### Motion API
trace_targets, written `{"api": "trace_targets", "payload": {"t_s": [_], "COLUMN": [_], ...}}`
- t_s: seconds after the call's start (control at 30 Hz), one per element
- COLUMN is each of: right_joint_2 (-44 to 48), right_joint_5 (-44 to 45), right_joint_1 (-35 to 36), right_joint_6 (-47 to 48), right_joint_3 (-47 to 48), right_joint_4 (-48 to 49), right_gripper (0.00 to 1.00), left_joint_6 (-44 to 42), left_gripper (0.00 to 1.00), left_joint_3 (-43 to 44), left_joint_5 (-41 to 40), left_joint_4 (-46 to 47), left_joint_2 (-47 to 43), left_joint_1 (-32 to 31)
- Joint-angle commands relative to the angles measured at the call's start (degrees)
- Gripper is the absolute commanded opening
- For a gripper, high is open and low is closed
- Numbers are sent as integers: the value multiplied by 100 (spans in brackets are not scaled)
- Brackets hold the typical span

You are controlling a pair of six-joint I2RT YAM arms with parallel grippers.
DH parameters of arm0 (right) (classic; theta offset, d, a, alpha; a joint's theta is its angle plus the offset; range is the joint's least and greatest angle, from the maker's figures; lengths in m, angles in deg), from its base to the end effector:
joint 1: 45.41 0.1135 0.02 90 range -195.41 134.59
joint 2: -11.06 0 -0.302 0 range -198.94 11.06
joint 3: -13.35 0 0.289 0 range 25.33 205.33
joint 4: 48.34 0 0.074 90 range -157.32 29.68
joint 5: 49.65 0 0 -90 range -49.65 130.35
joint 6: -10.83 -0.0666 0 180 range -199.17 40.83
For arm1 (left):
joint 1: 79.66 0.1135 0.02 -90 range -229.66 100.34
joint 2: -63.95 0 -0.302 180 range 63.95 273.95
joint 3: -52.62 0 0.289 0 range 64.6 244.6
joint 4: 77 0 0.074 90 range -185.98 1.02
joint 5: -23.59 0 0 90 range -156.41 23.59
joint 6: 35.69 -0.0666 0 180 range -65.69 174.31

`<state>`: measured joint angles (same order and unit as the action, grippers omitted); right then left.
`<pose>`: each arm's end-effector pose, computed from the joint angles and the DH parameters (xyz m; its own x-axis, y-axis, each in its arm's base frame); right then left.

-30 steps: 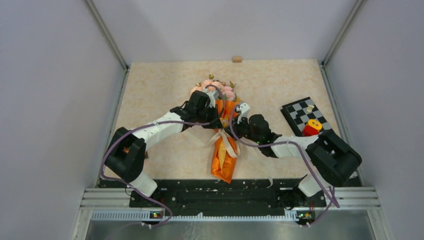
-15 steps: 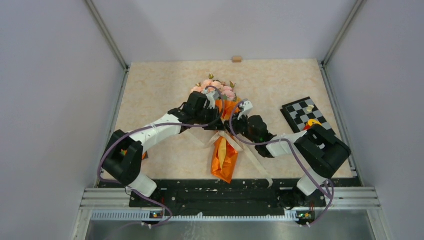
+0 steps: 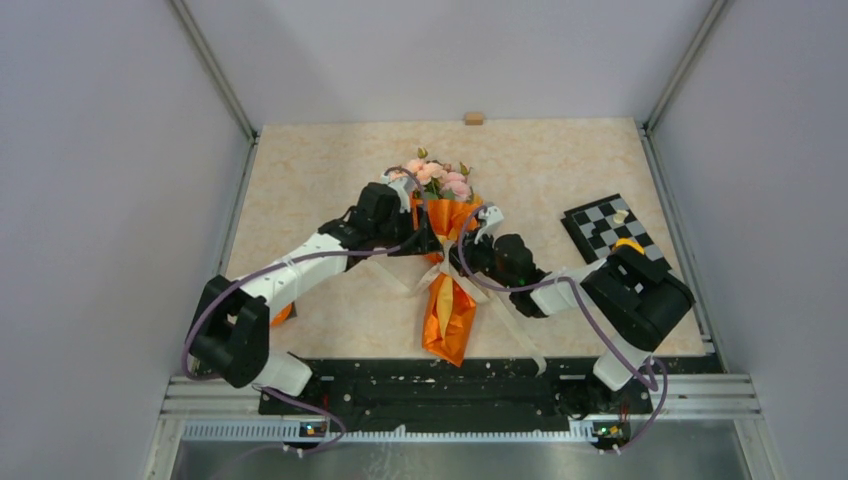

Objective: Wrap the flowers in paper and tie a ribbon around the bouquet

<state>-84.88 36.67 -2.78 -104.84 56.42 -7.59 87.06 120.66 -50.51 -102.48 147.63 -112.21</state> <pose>0.2642 0.2490 0.1540 -0.4520 0.1715 -0.8754 -0.5839 0.6851 0.4357 0.3013 -0.2139 0.2450 -0.8403 -0.0809 -0.5361 0.2816 0.7798 -0.5591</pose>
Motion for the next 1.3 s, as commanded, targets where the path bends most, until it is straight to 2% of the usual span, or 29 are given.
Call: {"api": "trace_targets", "payload": {"t_s": [0.0,0.13,0.33,0.4,0.53,0.87,1.1,1.27], "right_joint_2": [15,36,-5,-14,-43,-83,-144,-250], "right_joint_5": [-107,-89,-89,-116,-266,-379,-678,-730], "right_joint_1": [79,80,77,79,80,70,61,35], "right_joint_6": [-81,-113,-293,-368,-538,-1000,-1454,-1776], "right_joint_3": [-37,-44,-8,2,23,-56,-149,-235], "right_joint_4": [363,365,334,355,499,873,1378,1841], "right_gripper": [0,0,0,0,0,0,0,0], "left_joint_6": [357,379,327,299,308,483,868,1135], "left_gripper": [66,60,59,58,48,45,44,31], "left_joint_3": [-190,-136,-273,-305,-238,-438,-902,-1092], "left_joint_5": [-204,491,1219,1237,1355,1514,2249,2598], "left_joint_4": [152,451,1039,1114,1185,1620,2767,3405], "left_joint_2": [-89,205,407,456,680,829,859,893], "left_joint_1": [377,474,472,474,472,488,567,608]}}
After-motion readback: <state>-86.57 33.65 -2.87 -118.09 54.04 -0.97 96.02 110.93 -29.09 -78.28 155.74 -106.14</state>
